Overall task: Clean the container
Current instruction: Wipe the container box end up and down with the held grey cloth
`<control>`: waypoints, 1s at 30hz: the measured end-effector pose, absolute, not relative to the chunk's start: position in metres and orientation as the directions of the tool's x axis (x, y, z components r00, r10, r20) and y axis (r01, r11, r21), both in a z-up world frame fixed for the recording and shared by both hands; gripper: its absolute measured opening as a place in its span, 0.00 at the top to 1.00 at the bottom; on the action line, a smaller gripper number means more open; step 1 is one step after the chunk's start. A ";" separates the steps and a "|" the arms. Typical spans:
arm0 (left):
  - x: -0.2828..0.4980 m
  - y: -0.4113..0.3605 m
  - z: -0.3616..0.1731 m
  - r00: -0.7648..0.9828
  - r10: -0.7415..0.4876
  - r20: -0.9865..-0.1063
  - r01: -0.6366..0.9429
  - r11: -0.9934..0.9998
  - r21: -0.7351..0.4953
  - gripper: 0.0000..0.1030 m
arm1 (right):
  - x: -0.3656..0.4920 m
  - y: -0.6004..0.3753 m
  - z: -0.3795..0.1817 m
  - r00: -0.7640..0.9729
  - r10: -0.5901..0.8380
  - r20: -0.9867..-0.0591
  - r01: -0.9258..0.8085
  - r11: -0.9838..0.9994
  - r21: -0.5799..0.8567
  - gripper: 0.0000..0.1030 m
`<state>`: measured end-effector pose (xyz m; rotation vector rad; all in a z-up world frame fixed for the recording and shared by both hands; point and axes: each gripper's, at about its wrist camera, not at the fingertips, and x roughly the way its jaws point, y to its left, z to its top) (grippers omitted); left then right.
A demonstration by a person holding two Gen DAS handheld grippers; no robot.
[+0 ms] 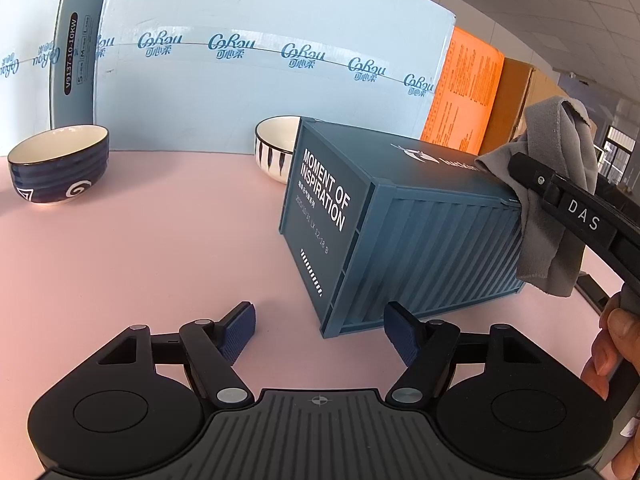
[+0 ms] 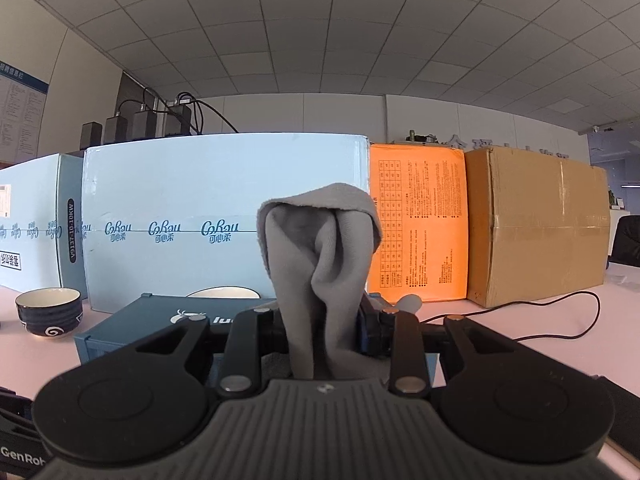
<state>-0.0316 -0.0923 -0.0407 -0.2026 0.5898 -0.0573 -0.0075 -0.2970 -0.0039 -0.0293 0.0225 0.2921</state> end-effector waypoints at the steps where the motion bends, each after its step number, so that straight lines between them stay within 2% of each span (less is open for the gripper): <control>1: -0.032 -0.092 -0.041 0.830 -0.111 -0.547 -0.004 0.979 -0.205 0.29 | -0.008 -0.295 -0.004 0.952 0.304 -0.026 -0.305 0.952 -0.035 0.69; 13: -0.032 -0.092 -0.040 0.830 -0.113 -0.546 -0.004 0.978 -0.207 0.28 | -0.038 -0.261 -0.010 0.817 0.576 -0.008 -0.553 0.781 -0.291 0.71; 21: -0.031 -0.091 -0.041 0.831 -0.114 -0.545 -0.003 0.978 -0.210 0.28 | -0.034 -0.267 -0.009 0.783 0.621 -0.026 -0.610 0.759 -0.227 0.70; 26: -0.030 -0.090 -0.041 0.832 -0.116 -0.543 -0.004 0.977 -0.215 0.28 | -0.028 -0.271 -0.008 0.828 0.560 -0.021 -0.554 0.812 -0.183 0.70; 30: -0.031 -0.091 -0.041 0.832 -0.116 -0.543 -0.004 0.977 -0.215 0.27 | -0.018 -0.286 -0.007 0.883 0.468 -0.014 -0.468 0.881 -0.075 0.70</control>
